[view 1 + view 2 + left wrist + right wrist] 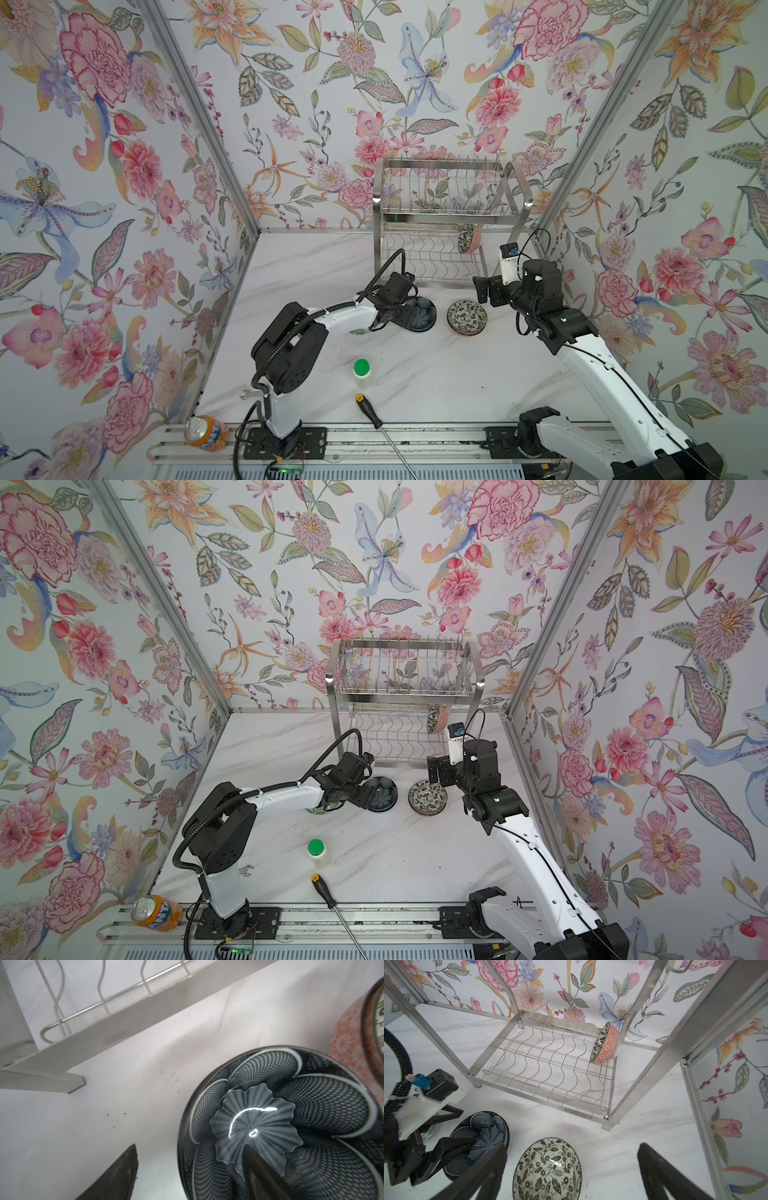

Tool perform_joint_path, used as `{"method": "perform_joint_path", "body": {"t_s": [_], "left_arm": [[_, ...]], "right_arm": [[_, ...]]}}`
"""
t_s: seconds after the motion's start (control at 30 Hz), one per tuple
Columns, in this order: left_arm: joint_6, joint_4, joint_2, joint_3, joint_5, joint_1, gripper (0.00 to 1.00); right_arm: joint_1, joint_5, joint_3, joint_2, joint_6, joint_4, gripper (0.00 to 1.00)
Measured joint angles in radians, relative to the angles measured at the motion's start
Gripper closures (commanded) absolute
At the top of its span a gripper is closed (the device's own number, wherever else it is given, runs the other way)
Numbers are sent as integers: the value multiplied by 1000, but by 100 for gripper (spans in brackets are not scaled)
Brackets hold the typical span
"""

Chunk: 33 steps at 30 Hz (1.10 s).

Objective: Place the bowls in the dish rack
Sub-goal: 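Move left gripper over the dark blue patterned bowl while right gripper hovers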

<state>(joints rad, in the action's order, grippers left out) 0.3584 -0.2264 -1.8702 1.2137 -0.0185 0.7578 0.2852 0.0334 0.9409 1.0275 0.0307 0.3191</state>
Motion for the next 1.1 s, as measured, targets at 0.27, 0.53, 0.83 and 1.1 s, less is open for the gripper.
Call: {"method": "perform_joint_path", "body": {"t_s": [0.27, 0.53, 0.83, 1.1], "left_arm": [[-11, -20, -5, 21, 26, 0, 53], [-20, -29, -5, 26, 32, 0, 74], [-21, -52, -4, 39, 45, 1, 84], [-21, -86, -3, 61, 61, 1, 84]], "right_arm": [[-6, -1, -1, 1, -3, -1, 1], [-11, -4, -1, 3, -3, -1, 1], [-12, -15, -2, 5, -4, -1, 1], [-13, -19, -2, 5, -6, -1, 1]]}}
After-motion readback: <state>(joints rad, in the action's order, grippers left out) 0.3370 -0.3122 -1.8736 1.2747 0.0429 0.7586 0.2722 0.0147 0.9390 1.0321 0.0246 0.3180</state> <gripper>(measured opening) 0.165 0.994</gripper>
